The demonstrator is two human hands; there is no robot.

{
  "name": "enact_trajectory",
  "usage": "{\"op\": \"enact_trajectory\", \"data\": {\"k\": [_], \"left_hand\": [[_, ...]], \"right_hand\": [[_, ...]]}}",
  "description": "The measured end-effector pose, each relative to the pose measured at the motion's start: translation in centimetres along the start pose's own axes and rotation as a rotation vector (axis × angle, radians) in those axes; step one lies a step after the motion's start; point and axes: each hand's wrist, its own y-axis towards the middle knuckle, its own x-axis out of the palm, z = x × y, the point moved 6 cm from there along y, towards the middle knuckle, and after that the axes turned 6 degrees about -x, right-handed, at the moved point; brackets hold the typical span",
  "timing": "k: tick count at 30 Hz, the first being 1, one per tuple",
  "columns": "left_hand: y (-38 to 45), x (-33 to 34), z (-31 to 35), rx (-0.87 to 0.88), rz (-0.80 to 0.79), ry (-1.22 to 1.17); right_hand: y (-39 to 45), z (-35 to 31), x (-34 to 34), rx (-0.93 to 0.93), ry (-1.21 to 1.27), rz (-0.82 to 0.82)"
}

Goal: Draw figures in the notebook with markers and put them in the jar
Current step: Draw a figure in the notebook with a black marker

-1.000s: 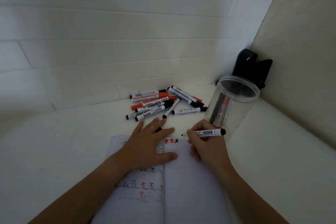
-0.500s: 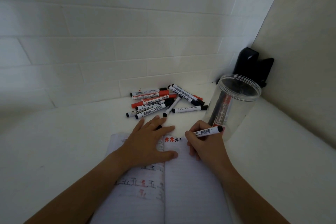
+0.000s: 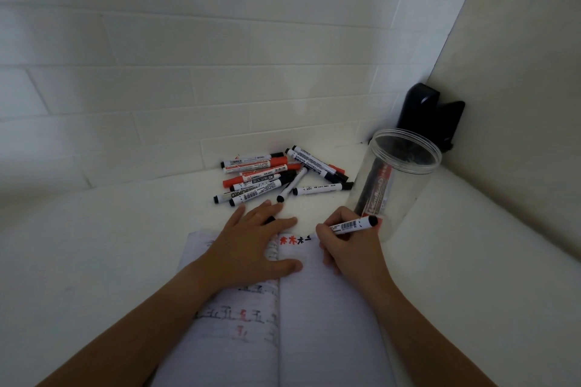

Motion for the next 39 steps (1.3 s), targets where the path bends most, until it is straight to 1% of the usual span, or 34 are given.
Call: {"op": "enact_trajectory", "data": {"k": [14,20,24,33,39], "left_hand": [[-0.01,0.02,-0.10,0.000,-0.004,0.005],[0.01,0.06,-0.14,0.004,-0.002,0.008],[0.05,0.05,-0.13,0.004,-0.002,0.005],[0.10,0.30,-0.38,0.007,0.012,0.000],[0.05,0.07,-0.25,0.006,0.036,-0.028]], "right_hand": [[-0.03,-0.45,0.26,-0.055,-0.016,-0.011],[-0.19,0.12,-0.29,-0.014,-0.016,0.029],[-0.03,-0.24,-0.18,-0.037,-0.019,0.048],[-0.24,-0.24,0.23,-0.040,-0.027,-0.015],[-0.25,-0.22,0.21,-0.052,-0.027,-0.014]]}}
